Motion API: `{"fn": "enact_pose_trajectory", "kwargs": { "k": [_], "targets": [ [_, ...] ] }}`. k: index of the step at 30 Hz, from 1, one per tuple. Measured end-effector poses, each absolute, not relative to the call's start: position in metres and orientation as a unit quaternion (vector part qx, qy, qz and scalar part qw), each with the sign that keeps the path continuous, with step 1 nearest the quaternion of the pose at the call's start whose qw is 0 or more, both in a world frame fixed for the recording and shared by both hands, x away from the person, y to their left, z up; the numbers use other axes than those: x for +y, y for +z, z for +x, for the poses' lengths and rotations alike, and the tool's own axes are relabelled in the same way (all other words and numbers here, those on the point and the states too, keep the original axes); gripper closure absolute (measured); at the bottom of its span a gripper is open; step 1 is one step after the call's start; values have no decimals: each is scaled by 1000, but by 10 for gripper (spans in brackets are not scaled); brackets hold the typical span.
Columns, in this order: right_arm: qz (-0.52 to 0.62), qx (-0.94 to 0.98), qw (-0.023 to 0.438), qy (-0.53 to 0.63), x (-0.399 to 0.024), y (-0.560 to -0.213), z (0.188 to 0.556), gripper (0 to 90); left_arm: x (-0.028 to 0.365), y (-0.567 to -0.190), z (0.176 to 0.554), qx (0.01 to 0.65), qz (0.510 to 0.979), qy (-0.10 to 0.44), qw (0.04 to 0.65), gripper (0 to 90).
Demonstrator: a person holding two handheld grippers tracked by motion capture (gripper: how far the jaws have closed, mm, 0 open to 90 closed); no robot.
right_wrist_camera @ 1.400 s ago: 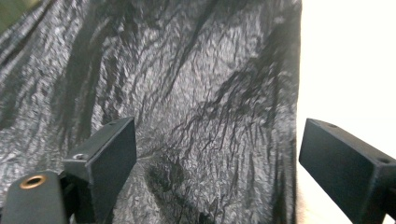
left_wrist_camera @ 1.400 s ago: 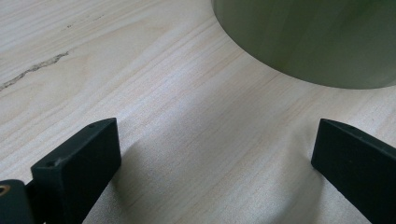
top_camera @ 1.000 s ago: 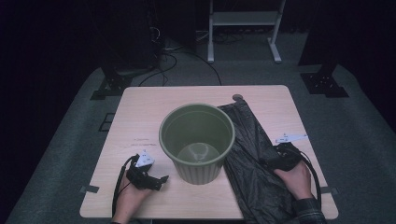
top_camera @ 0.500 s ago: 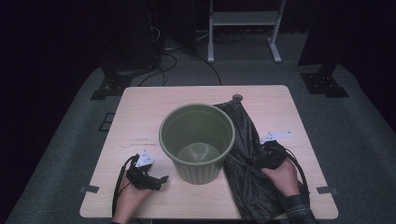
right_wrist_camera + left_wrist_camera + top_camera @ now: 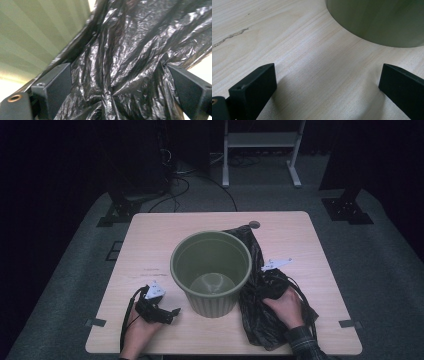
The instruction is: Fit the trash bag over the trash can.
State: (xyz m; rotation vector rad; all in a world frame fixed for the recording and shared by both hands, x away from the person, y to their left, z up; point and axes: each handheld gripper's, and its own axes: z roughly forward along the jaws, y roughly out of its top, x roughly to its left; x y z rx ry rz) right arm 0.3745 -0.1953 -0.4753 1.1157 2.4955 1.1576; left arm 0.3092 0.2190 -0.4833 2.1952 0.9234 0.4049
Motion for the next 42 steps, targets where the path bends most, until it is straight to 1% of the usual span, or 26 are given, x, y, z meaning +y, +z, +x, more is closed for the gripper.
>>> {"fn": "enact_pose_trajectory", "kwargs": {
  "k": [7,16,21,25,26,28,33,34,36,42],
  "targets": [
    [366,843,89,384,-179,-478,374,87,219,-483,309,357,850,157,355,1],
    [360,848,117,370,-173,-482,370,96,219,-483,309,357,849,157,356,1],
    [358,852,143,355,-170,-481,367,168,219,-483,309,357,849,157,356,1],
    [358,851,145,357,-172,-479,366,309,219,-483,309,357,849,157,356,1],
    [359,850,145,357,-173,-479,366,358,219,-483,309,357,849,157,356,0],
    [355,851,144,359,-175,-477,365,498,219,-483,309,357,849,157,356,0],
    [347,853,135,366,-182,-476,360,777,219,-483,309,357,849,157,356,0],
    [347,853,122,371,-184,-476,360,818,219,-483,309,357,849,157,356,1],
    [344,855,108,373,-189,-476,359,863,219,-483,309,357,849,157,356,0],
    [333,857,80,386,-204,-475,355,873,219,-483,309,357,849,157,355,1]
  ]
}}
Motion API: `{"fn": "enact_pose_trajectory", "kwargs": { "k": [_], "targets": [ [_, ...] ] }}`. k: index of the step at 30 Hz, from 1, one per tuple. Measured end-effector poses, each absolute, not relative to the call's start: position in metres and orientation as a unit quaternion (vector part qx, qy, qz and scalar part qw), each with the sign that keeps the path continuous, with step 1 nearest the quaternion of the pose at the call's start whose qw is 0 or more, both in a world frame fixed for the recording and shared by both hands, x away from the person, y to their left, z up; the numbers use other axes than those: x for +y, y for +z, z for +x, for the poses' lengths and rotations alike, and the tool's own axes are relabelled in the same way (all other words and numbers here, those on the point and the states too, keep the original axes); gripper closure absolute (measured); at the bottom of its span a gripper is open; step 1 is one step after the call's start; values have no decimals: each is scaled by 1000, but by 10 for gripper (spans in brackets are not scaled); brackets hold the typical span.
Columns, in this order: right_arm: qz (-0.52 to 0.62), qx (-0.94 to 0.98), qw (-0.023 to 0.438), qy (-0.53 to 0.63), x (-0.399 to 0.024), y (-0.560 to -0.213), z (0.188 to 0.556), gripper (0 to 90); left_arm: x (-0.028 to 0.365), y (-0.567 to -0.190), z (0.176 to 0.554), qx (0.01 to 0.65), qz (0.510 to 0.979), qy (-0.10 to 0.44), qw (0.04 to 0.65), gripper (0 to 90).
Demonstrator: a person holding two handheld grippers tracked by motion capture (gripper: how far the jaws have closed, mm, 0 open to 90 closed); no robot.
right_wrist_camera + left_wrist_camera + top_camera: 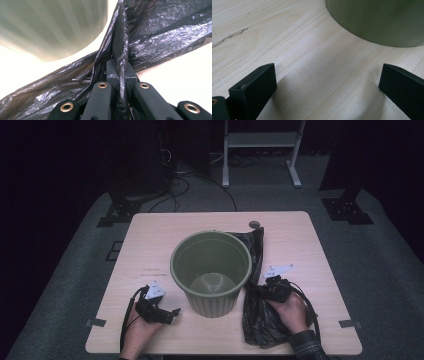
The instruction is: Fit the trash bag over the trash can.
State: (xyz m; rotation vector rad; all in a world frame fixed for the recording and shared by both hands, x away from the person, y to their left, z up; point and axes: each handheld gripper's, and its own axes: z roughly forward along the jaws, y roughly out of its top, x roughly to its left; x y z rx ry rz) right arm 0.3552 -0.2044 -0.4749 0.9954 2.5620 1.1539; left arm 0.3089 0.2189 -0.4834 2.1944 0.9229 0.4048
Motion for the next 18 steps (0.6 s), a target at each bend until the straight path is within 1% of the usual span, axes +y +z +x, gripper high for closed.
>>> {"fn": "enact_pose_trajectory", "kwargs": {
  "k": [8,18],
  "targets": [
    [319,850,58,416,-219,-464,342,873,219,-483,309,358,849,157,355,0],
    [301,845,47,439,-226,-448,334,874,219,-483,309,357,849,157,355,0]
  ]
}}
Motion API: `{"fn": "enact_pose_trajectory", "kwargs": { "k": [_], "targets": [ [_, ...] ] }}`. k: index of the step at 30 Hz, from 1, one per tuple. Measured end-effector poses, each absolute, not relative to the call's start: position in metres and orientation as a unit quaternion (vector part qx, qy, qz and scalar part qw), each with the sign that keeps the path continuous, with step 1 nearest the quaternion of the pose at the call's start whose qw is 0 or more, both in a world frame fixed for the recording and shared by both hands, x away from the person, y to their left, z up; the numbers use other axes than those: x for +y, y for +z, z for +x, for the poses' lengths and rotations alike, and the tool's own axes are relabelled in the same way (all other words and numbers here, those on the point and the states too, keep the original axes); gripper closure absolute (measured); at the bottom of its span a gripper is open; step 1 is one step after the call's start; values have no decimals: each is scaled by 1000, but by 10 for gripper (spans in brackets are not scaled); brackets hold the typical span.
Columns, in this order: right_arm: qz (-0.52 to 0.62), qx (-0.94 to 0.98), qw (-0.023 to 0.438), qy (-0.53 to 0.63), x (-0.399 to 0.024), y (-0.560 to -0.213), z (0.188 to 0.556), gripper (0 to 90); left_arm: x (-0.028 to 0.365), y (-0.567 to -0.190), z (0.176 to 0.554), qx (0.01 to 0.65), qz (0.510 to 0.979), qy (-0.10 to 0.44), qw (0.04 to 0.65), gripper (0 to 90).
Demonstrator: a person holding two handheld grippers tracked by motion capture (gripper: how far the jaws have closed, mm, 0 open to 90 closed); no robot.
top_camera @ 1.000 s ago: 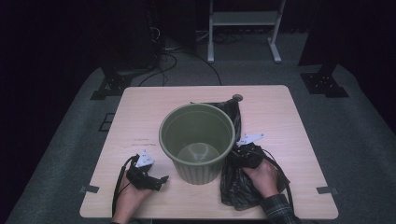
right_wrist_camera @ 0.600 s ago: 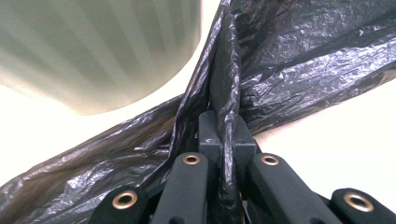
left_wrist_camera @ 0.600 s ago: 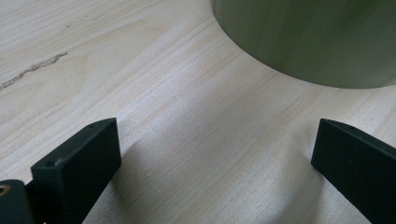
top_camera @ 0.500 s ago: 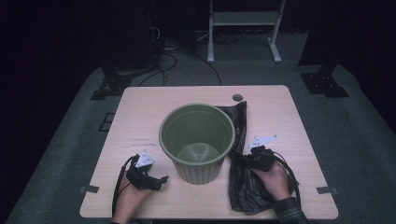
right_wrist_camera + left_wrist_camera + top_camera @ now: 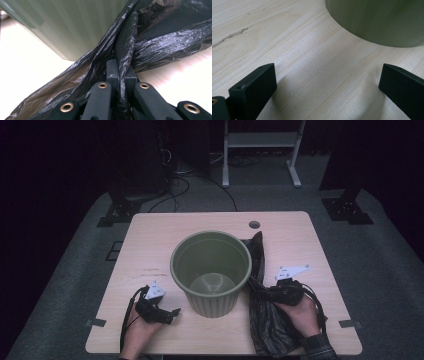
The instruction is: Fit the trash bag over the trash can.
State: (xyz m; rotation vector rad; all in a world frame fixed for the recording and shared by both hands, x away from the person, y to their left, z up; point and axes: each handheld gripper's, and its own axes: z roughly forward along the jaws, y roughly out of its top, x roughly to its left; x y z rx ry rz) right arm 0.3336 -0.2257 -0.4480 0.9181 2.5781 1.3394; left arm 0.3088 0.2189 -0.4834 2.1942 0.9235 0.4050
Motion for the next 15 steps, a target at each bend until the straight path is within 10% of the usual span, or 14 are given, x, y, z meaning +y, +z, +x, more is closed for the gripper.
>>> {"fn": "enact_pose_trajectory", "kwargs": {
  "k": [15],
  "targets": [
    [247,835,27,490,-220,-417,323,874,219,-483,309,357,849,157,355,0]
  ]
}}
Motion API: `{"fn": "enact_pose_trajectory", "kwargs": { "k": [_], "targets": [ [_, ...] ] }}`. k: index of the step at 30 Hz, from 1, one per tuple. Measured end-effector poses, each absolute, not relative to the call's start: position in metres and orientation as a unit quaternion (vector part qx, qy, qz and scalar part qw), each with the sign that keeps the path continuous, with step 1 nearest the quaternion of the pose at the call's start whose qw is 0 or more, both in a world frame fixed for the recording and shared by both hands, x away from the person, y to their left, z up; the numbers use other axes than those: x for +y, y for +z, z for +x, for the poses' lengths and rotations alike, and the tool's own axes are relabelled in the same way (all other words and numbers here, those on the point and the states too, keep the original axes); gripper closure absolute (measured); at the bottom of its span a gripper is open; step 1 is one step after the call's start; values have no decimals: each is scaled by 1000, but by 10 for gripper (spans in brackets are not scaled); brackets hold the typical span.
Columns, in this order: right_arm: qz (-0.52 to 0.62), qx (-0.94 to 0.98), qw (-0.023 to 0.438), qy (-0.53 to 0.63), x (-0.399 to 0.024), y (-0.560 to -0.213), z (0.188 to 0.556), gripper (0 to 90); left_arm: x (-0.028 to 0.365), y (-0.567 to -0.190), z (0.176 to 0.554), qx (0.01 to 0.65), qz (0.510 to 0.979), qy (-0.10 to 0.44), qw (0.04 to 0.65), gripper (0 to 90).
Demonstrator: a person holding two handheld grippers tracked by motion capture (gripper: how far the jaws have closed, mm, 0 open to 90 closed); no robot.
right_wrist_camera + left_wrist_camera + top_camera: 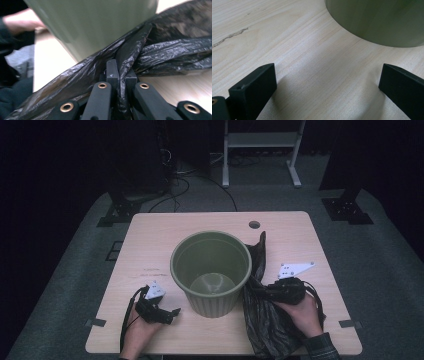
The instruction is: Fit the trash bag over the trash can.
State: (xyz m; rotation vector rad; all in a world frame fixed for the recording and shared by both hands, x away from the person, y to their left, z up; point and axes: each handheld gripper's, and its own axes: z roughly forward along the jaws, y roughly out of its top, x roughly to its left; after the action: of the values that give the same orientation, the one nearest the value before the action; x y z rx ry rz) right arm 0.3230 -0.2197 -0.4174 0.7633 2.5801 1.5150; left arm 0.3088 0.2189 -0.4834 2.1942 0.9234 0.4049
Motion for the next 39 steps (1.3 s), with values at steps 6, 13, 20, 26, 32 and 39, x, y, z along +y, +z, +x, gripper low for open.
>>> {"fn": "enact_pose_trajectory", "kwargs": {
  "k": [6,13,20,26,32,39],
  "targets": [
    [221,834,20,505,-215,-402,318,873,219,-483,309,357,849,157,356,0],
    [193,828,22,527,-214,-381,309,873,219,-483,309,357,850,157,355,0],
    [168,833,25,527,-215,-357,303,874,219,-483,309,357,850,156,355,0],
    [146,827,22,542,-217,-337,299,874,219,-483,309,357,850,156,355,0],
    [113,819,15,563,-216,-314,297,873,219,-483,309,357,850,156,355,0],
    [81,809,-1,581,-204,-290,302,873,219,-483,309,357,849,157,356,0]
  ]
}}
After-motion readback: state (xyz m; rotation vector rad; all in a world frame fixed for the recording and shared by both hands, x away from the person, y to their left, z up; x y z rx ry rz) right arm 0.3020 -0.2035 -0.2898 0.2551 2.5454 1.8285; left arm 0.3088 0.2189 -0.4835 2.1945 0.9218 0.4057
